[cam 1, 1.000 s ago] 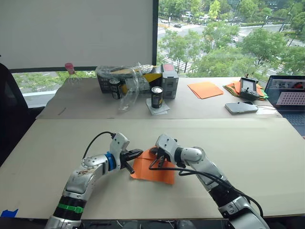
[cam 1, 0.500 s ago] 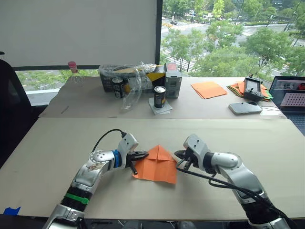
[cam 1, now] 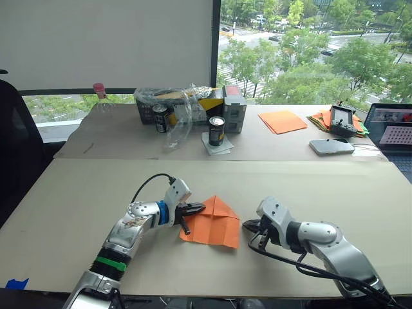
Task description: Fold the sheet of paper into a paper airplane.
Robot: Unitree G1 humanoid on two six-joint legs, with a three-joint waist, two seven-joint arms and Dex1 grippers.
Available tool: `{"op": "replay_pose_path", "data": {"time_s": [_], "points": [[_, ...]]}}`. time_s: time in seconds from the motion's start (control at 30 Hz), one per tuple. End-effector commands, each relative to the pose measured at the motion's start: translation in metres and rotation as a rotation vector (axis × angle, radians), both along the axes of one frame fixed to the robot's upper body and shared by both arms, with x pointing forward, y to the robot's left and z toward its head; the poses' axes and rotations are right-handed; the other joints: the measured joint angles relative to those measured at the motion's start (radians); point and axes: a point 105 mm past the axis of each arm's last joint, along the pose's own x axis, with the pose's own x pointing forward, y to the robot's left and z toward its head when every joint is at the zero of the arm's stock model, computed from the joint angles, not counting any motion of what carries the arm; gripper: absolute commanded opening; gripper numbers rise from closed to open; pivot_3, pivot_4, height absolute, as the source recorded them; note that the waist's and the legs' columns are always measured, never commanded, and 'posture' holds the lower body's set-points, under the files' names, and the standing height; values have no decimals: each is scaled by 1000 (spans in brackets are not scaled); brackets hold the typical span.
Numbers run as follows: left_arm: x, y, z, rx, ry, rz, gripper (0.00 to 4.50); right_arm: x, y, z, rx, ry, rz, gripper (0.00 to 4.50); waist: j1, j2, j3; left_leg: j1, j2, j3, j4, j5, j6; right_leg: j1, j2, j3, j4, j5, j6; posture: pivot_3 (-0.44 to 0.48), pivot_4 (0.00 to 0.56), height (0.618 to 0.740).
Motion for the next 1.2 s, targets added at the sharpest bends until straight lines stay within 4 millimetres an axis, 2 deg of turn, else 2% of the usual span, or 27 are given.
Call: {"op": "replay_pose_path", "data": {"time_s": [0.03,0.27,0.5,0.67,0.87,1.07,1.13,1.2], "points": [[-4,2,-17,40,51,9,30,-5,16,0,73,26,37,0,0,0,0,0,0,0,0,0,0,0,0,0,0,0,0,0,150,670],[-3,6,-17,41,45,24,30,-4,27,20,260,49,40,0,0,0,0,0,0,0,0,0,0,0,0,0,0,0,0,0,150,670],[-1,6,-15,38,37,37,30,3,44,28,286,24,99,0,0,0,0,0,0,0,0,0,0,0,0,0,0,0,0,0,150,670],[-4,6,-17,37,36,37,30,12,53,27,273,17,139,0,-2,0,0,0,0,0,0,0,0,0,0,0,0,0,0,0,150,670],[-7,-1,-16,29,31,26,30,34,65,26,244,-11,162,0,-6,0,0,0,0,0,0,0,0,-1,0,0,0,0,0,0,150,670],[-13,-8,-17,22,35,14,30,42,78,23,248,-17,174,0,-6,0,0,-1,-1,0,0,0,0,-1,0,0,0,1,0,0,150,670],[-12,-5,-17,23,38,34,30,43,81,20,258,-8,165,0,-7,0,0,-1,-1,0,0,0,0,-2,0,0,0,1,0,0,150,670],[-8,11,-17,37,32,84,30,43,83,15,251,1,164,0,-10,0,0,-1,-1,0,0,0,0,-2,0,0,0,1,0,0,150,670]]}}
